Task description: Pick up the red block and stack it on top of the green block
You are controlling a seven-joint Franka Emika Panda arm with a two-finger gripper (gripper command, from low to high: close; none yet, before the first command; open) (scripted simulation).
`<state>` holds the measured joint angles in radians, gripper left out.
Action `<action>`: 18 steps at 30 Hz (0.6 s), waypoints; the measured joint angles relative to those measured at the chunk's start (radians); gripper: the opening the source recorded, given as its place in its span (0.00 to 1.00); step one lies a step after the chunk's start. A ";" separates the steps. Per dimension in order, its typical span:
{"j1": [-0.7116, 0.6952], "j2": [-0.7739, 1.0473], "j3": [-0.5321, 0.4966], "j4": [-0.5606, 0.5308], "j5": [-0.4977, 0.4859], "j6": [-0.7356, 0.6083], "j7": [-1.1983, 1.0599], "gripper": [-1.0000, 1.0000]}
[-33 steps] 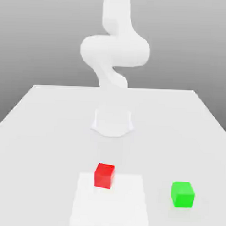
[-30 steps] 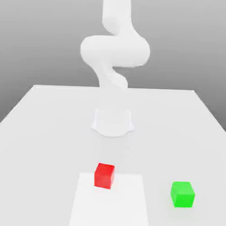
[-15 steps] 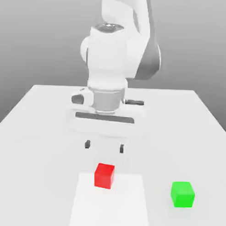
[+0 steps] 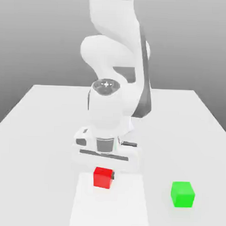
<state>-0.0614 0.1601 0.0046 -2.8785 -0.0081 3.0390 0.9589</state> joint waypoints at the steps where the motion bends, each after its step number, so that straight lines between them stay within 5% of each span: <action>1: -0.001 -0.030 0.001 -0.004 0.001 -0.026 -0.001 0.00; 7: 0.021 -0.225 0.007 -0.020 0.007 -0.205 0.000 0.00; 15: 0.354 -0.149 0.167 0.242 0.000 -0.391 0.133 0.00; 18: 0.382 -0.061 0.159 0.276 -0.032 -0.338 0.171 0.00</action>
<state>0.3204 0.0991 0.1639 -2.6023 -0.0398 2.7009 1.1297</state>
